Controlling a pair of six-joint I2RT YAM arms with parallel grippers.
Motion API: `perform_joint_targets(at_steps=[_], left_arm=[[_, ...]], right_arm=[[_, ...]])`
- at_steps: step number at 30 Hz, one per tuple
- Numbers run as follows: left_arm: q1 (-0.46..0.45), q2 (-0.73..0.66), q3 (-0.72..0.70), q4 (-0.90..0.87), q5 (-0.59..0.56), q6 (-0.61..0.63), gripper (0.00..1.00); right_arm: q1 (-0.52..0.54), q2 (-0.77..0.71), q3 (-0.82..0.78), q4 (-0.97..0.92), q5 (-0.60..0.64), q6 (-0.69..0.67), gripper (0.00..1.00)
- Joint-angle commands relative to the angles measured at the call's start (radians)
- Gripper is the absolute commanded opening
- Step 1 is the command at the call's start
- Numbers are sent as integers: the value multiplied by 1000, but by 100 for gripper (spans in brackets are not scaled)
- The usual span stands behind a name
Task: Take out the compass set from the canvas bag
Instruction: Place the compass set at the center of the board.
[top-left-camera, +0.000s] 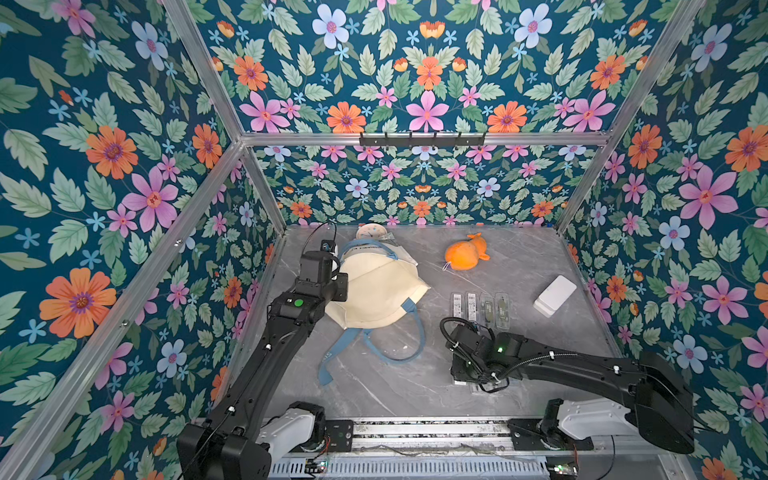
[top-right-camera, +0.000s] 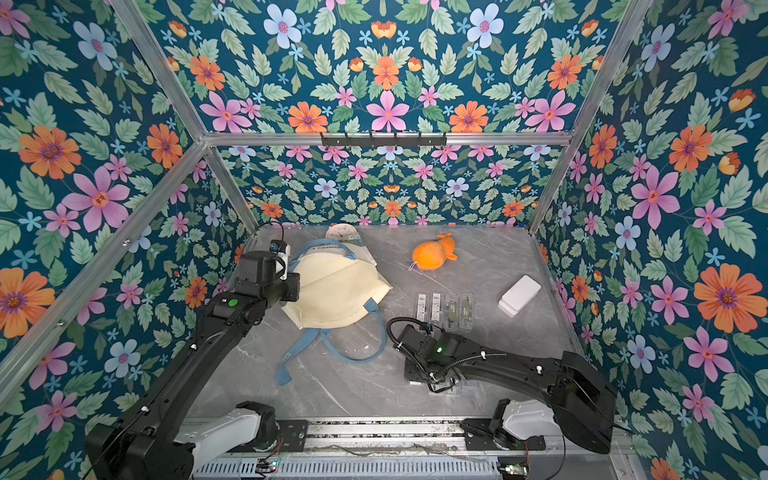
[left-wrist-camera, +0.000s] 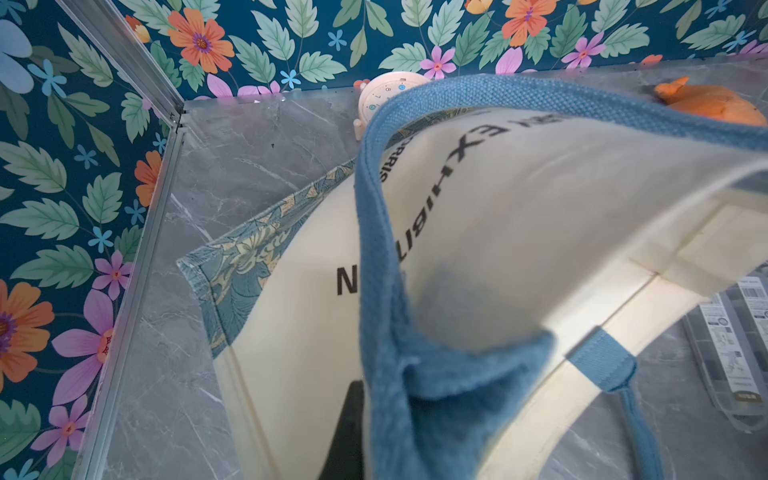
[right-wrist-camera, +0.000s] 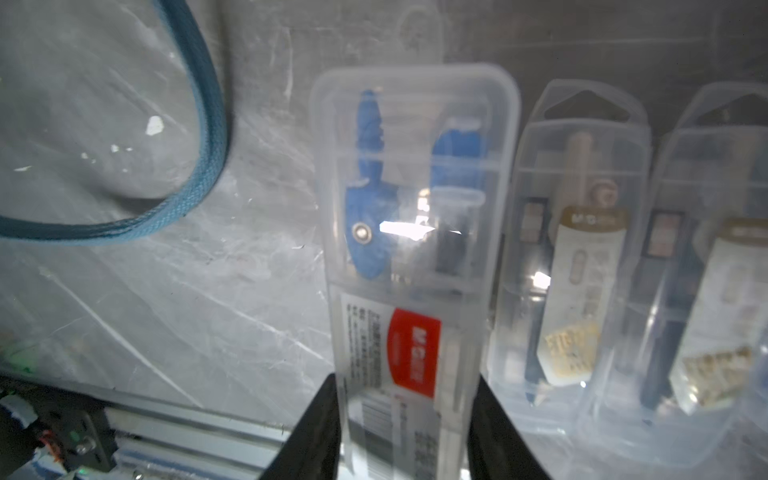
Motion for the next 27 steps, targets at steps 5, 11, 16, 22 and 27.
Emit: perform_joint_targets(at_steps=[5,11,16,22,27], left_arm=[[5,-1,2,25,19,-14,0],[5,-5,-3,19,19,-19,0],[6,0,-4,14,21,-24,0],[9,33,1,-23,50,-33,0],[51,71,50,-67,127,-97,0]], right_arm=[[-4,25,-79,123,-68,42,37],[-7,40,-83,113,-61,25,44],[-10,50,-56,82,-42,-3,53],[-11,30,10,-47,37,-51,55],[-8,-91,153,-138,122,-83,54]])
